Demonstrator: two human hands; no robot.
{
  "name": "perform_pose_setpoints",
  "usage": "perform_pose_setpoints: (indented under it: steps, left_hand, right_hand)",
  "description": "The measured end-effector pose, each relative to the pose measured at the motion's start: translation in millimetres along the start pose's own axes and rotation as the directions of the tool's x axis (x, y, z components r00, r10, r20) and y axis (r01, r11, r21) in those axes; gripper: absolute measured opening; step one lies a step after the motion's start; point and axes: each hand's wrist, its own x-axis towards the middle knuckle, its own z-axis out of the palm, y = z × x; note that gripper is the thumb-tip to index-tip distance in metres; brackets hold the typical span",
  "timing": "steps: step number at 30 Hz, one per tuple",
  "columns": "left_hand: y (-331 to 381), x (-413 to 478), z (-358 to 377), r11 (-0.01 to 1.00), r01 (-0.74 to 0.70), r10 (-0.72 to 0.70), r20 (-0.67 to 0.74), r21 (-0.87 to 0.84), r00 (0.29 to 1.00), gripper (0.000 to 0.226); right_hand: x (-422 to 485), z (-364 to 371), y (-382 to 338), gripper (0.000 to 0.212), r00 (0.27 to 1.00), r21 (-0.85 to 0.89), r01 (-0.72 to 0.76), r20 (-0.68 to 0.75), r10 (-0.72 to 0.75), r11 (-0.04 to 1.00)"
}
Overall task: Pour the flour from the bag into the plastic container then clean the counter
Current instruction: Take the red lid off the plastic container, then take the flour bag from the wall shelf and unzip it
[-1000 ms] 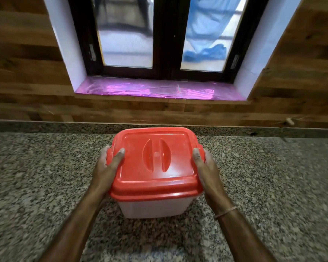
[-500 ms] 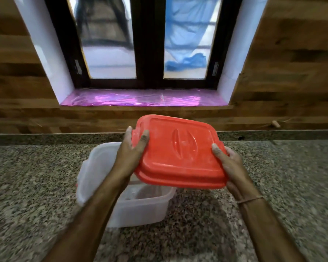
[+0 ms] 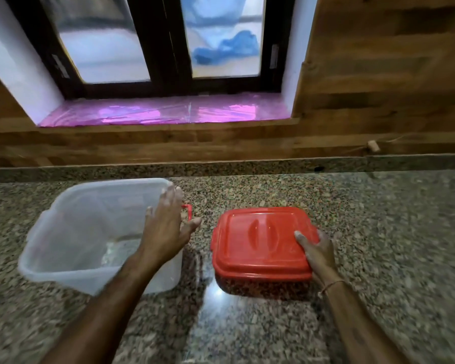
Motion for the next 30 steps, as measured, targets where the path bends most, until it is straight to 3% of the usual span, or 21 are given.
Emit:
perform_pose_setpoints:
  steps: [3,7,11,14,19,25,30]
  left_hand:
    - [0,-2,2,1.0,0.007,-0.007,0.0,0.008,1.0,0.094]
    - [-4,-2,4,1.0,0.014,-0.013,-0.012,0.009,1.0,0.095]
    - [-1,-2,5,1.0,0.025,-0.024,-0.012,0.016,1.0,0.098]
    - [1,-1,4,0.999,0.032,-0.031,-0.019,0.018,0.999,0.1]
    - [2,-4,0,0.999,0.043,-0.043,-0.036,-0.007,0.998,0.1]
    - [-22,-23,-22,0.998,0.055,-0.058,-0.176,-0.025,0.983,0.091]
    - [-90,-64,-70,0.99,0.141,-0.139,-0.3,-0.015,0.944,0.079]
  right_hand:
    - [6,11,24,0.067,1.0,-0.146,-0.004,0.03,0.008,0.989]
    - [8,18,43,0.057,1.0,-0.369,0.001,0.008,0.002,0.929]
    - [2,18,46,0.056,0.999,-0.637,0.017,-0.024,-0.042,0.771]
    - [-4,17,40,0.059,0.998,-0.733,0.023,-0.026,-0.062,0.68]
    - [-18,29,25,0.066,0.994,-0.662,0.044,-0.048,-0.101,0.748]
    - [-60,88,-39,0.059,0.93,-0.406,0.362,0.1,-0.353,0.839]
    - [-119,167,-115,0.043,0.795,-0.263,0.606,0.198,-0.573,0.751]
